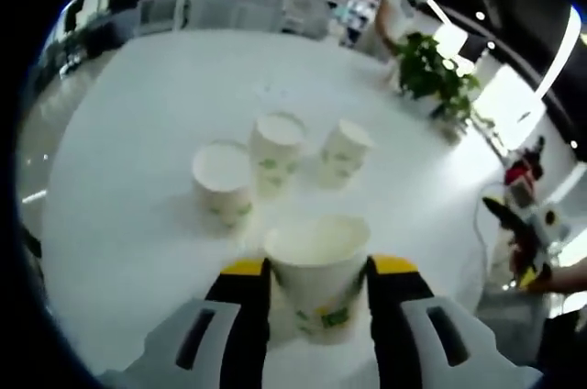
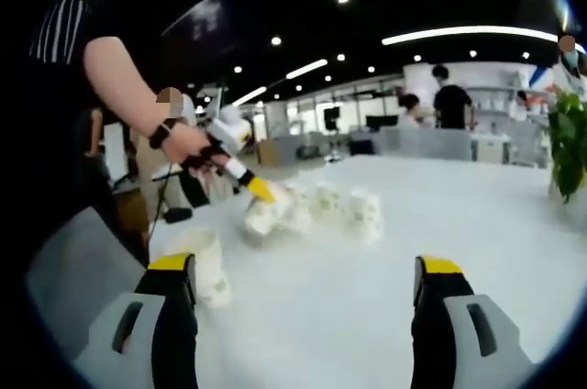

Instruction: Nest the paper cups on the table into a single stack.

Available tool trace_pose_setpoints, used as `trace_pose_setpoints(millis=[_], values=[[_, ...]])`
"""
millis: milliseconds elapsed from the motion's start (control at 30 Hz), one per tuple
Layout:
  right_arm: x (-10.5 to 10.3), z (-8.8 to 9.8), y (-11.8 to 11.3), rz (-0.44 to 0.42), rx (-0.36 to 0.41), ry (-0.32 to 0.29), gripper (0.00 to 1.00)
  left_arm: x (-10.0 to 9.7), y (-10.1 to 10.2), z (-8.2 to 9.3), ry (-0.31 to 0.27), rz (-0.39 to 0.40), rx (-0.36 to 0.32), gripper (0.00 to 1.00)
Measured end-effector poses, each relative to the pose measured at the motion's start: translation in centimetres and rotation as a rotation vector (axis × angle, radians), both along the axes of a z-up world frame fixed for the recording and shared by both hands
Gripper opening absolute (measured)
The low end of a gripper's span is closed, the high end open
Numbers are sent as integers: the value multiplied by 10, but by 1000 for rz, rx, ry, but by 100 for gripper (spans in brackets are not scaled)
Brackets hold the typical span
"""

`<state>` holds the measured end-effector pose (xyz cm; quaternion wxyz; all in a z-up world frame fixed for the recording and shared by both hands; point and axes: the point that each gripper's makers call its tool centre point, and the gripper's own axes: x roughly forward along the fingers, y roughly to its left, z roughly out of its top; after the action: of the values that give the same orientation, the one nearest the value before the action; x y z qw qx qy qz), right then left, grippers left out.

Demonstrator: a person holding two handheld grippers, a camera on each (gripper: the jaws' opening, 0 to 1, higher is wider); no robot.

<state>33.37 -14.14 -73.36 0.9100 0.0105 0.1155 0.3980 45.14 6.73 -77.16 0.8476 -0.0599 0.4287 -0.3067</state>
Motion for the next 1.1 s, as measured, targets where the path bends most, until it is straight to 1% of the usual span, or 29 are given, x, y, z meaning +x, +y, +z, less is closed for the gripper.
trace_pose_setpoints(millis=[100,167,233,267,400,433,533,700,767,833,867,1000,1100], values=[[0,0,0,3,-2,-2,97,-2,-3,6,-15,-9,-32,39],[0,-1,0,1,-4,0,97,-7,-8,13,-24,-28,-72,39],[0,0,0,2,-4,-2,97,-11,-10,17,-45,-51,-79,39],[-1,-1,0,3,-5,0,97,-12,-13,22,-65,-60,-102,39],[-2,-1,3,13,-10,-2,97,-13,-13,29,-83,-53,-124,39],[-2,-2,3,15,-14,-1,97,-12,-16,34,-94,-50,-152,39],[-3,-3,5,22,-16,2,96,-13,-19,41,-111,-58,-178,39],[-3,-5,6,26,-24,4,96,-14,-21,51,-135,-66,-202,39],[-4,-6,6,27,-27,8,96,-13,-25,61,-157,-65,-248,40],[-4,-6,7,30,-33,8,96,-13,-24,65,-167,-67,-253,40],[-5,-7,8,34,-35,9,96,-12,-24,68,-187,-73,-241,40],[-6,-8,9,40,-47,9,96,-15,-30,83,-224,-90,-279,40],[-6,-11,9,42,-51,19,96,-18,-33,91,-257,-99,-285,40]])
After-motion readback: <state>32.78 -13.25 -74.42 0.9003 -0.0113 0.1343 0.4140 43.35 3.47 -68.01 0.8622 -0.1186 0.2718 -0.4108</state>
